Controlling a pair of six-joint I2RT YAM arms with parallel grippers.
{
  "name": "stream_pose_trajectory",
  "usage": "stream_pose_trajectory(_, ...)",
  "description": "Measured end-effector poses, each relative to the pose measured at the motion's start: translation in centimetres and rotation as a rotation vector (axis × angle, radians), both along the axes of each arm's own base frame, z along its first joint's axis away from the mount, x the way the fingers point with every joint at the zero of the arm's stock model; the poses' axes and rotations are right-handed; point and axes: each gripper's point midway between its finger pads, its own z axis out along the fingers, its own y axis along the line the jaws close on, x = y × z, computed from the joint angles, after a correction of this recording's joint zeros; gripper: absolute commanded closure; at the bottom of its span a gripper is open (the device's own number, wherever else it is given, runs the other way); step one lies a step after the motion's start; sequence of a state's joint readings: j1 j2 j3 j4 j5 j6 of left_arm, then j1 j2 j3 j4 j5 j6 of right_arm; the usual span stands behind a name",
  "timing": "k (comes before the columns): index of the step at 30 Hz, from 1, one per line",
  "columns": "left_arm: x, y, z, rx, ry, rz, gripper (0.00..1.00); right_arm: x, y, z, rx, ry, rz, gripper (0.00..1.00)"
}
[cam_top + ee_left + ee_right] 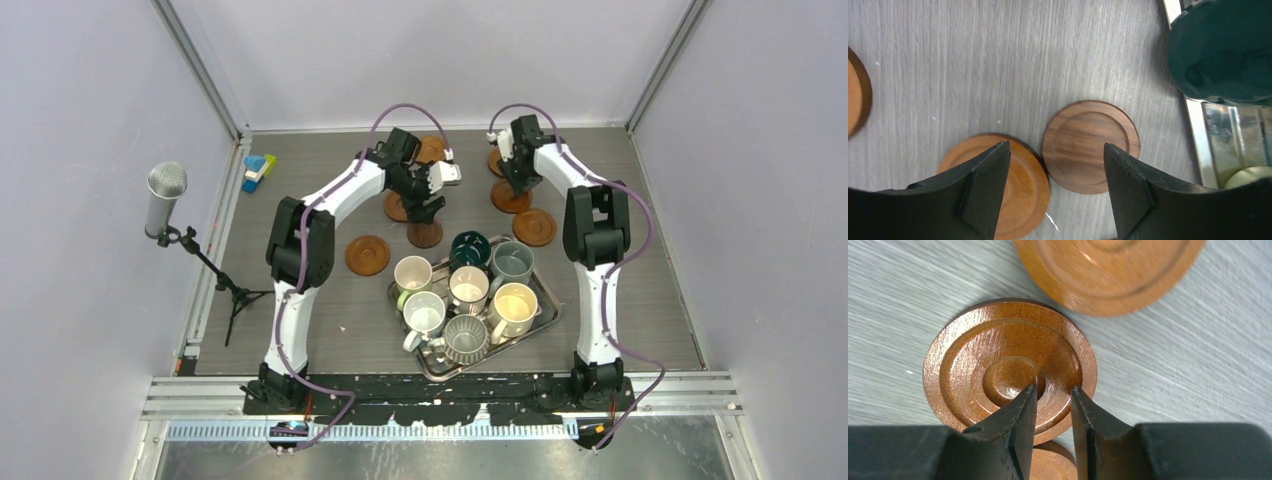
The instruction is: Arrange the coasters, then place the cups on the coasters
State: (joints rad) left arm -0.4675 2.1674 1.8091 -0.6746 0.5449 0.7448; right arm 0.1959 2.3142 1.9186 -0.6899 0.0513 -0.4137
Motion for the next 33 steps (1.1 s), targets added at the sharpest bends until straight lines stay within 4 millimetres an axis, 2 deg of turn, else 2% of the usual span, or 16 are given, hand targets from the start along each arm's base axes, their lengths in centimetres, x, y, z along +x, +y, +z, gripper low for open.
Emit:
stream_pose_trajectory(3, 0.8, -0.8, -0.2, 0.014, -0.04, -0.065, 0.3, -0.8, -1.8, 0.0, -0.005, 0.02, -0.028, 0.64)
stream_pose_trajectory(7, 1.2, -1.4, -1.6, 0.043, -0.053, -0.125, 0.32, -1.8, -3.1, -0.1, -0.01, 0.046, -0.05, 0.64)
stream_pose_trajectory(13, 0.4, -1.3, -4.2, 0.116, -0.04, -0.204, 0.37, -2.6, -3.3, -0.1, 0.002, 0.072, -0.052, 0.63)
stream_pose_trajectory(15, 0.6, -1.6, -4.3, 0.125, -0.041, -0.205, 0.39, -2.8, -3.3, -0.1, 0.007, 0.079, -0.051, 0.63)
stream_pose_trajectory(21, 3.7, -3.1, -4.1, 0.142, -0.12, -0.135, 0.44, -3.3, -2.5, -0.1, 0.054, 0.104, -0.044, 0.63)
stream_pose_trajectory(25, 7.1, -4.5, -3.4, 0.119, -0.213, -0.054, 0.43, -3.5, -2.2, -0.1, 0.078, 0.109, -0.052, 0.63)
stream_pose_trajectory(33, 11.7, -6.4, -3.0, 0.051, -0.363, 0.049, 0.4, -3.8, -1.3, 0.1, 0.147, 0.129, -0.061, 0.61)
